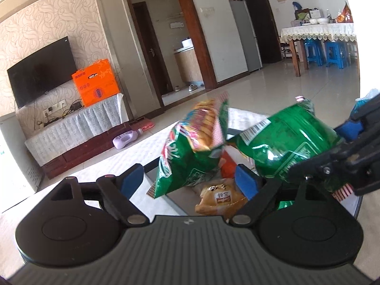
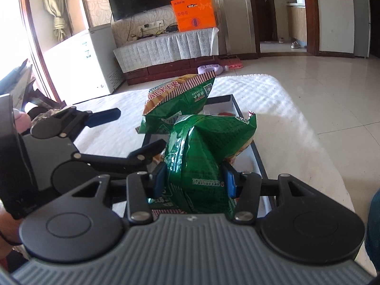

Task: Organize snacks
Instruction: 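Lower the cracker bag into the box with the left gripper while the right releases the green bag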

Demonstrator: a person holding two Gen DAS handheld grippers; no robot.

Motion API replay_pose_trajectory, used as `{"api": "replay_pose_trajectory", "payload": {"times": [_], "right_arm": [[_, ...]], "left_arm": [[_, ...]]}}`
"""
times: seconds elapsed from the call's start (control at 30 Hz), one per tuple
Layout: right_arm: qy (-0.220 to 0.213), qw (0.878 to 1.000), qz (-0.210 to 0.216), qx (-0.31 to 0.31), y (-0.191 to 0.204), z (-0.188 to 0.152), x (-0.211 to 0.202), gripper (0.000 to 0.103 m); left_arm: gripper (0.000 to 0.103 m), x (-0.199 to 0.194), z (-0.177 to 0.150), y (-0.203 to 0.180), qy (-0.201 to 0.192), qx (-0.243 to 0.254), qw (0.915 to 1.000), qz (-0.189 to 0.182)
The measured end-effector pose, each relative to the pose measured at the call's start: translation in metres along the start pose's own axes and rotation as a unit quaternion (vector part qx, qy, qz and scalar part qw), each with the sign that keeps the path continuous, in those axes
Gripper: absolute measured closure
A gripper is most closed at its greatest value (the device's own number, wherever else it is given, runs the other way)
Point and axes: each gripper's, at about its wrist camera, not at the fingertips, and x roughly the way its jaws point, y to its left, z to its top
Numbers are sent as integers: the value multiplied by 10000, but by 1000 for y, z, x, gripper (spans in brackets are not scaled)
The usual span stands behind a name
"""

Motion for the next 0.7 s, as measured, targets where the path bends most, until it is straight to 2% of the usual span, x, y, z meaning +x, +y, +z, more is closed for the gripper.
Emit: {"api": "replay_pose_trajectory", "payload": {"times": [0.1,0.27,0.33,0.47,0.6,0.7], "right_arm": [[147,9999,-21,28,-1,-4,-1,51],[341,9994,-42,66,-1,-11,4,51],[350,9994,-8,37,1,-12,6,50],[365,9992,152,-73,5,-12,9,50],[391,9991,73,-156,8,-13,9,48],[400,9991,61,-89,7,-12,7,46]], "left_arm": [[7,-9,-1,1,6,-77,10000,45],[4,-31,-2,1,21,-126,9998,154],[4,-42,-2,3,28,-203,9993,306],[3,-60,2,14,97,-559,9973,471],[1,-78,1,26,103,-1092,9933,370],[0,-88,6,26,83,-1141,9918,567]]}}
